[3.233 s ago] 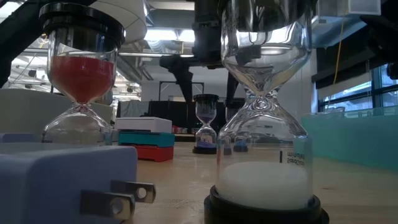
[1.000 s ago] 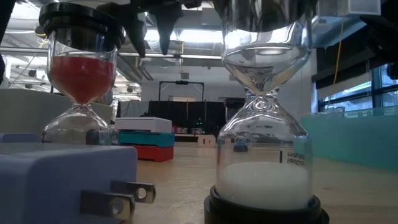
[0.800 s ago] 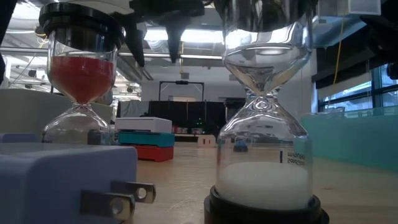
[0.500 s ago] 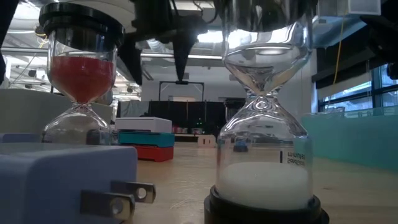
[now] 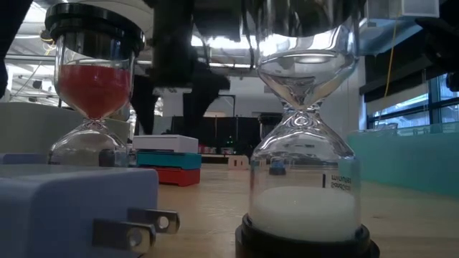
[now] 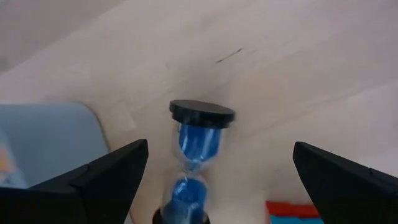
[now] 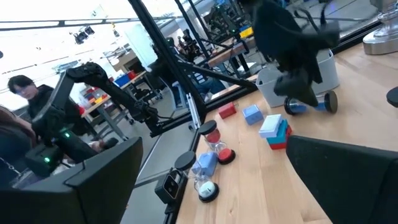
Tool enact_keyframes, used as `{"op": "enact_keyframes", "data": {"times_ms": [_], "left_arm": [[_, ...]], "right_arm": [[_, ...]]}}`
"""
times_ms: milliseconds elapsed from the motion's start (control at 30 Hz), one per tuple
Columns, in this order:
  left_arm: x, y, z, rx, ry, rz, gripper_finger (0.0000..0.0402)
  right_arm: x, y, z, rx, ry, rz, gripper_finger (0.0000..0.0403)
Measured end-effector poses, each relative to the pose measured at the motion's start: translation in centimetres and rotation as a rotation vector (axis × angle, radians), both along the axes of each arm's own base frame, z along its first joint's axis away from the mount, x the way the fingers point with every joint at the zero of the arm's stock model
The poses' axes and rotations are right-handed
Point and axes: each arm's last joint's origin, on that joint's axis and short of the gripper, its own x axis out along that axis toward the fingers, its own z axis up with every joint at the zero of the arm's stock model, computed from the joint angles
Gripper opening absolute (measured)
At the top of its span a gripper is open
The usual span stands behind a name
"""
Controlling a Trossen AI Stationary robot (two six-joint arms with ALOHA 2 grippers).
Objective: Pick & Place Office items
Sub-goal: Put the the bottom blue hourglass into the gray bin
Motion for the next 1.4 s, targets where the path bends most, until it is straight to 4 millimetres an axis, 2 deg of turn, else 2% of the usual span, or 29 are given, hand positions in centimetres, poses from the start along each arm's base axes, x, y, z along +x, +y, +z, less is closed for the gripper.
{"op": "enact_keyframes", "data": {"times_ms": [367, 667, 867, 1200, 1300, 1400], "left_arm": [[1.4, 0.8, -4.7, -0.071, 0.077, -0.025, 0.0400], [1.6, 1.0, -5.7, -0.075, 0.098, -0.040, 0.0389], [1.8, 0.9, -5.8, -0.078, 0.087, -0.037, 0.0328], [2.0, 0.9, -5.9, -0.094, 0.063, -0.028, 0.0177], [2.1, 0.9, -5.9, -0.109, 0.056, -0.025, 0.0165], [2.4, 0.9, -5.6, -0.111, 0.041, -0.026, 0.0169]], "right_arm": [[0.0, 0.0, 0.0, -0.002, 0.001, 0.000, 0.0400], [0.0, 0.0, 0.0, -0.002, 0.001, 0.000, 0.0400], [0.0, 0.0, 0.0, -0.002, 0.001, 0.000, 0.0400], [0.0, 0.0, 0.0, -0.002, 0.001, 0.000, 0.0400], [0.0, 0.0, 0.0, -0.002, 0.001, 0.000, 0.0400], [0.0, 0.0, 0.0, -0.003, 0.001, 0.000, 0.0400]]}}
